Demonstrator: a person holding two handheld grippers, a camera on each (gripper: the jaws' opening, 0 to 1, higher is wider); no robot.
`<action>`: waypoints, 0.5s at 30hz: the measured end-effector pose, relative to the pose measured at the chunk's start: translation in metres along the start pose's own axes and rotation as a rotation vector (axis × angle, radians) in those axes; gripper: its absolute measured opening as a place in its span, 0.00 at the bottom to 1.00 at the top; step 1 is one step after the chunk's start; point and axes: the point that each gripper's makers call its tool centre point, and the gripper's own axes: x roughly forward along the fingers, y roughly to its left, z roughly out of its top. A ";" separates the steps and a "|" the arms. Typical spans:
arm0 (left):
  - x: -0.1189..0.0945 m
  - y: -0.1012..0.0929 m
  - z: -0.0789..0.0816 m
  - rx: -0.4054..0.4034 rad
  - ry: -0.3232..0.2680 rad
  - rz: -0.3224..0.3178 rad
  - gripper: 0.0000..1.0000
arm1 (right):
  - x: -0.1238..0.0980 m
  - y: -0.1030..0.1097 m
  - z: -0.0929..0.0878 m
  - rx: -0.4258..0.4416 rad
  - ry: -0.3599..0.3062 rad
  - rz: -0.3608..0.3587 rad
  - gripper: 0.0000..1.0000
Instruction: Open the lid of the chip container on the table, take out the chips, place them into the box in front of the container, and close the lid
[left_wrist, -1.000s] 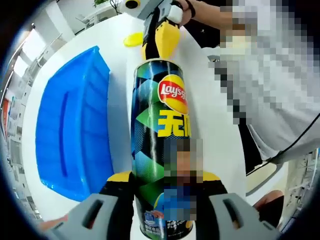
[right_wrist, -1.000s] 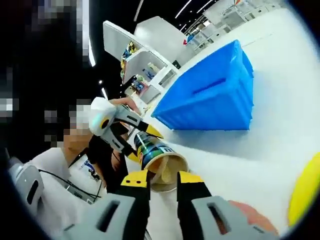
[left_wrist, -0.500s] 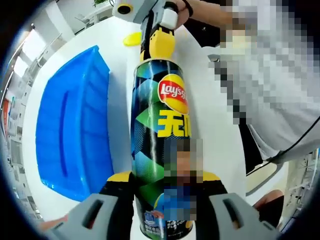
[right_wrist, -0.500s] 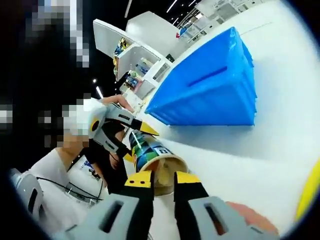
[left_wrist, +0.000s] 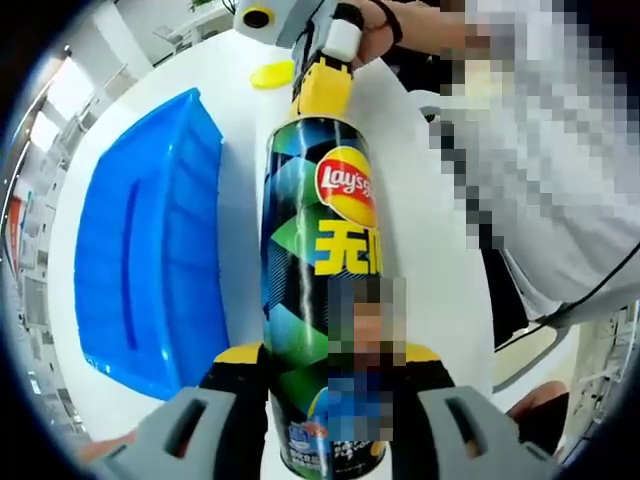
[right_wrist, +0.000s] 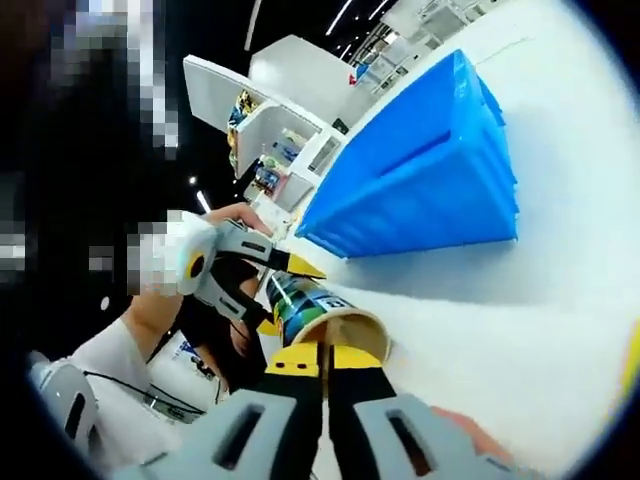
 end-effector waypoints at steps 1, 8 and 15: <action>0.000 0.000 0.000 0.000 -0.001 -0.001 0.46 | 0.000 0.000 -0.001 0.002 -0.006 -0.007 0.00; 0.000 0.001 -0.001 0.008 -0.001 0.004 0.46 | -0.010 0.002 -0.002 -0.089 0.022 -0.134 0.00; 0.000 0.001 -0.001 0.017 -0.004 0.006 0.46 | -0.014 0.000 -0.001 -0.114 0.033 -0.190 0.00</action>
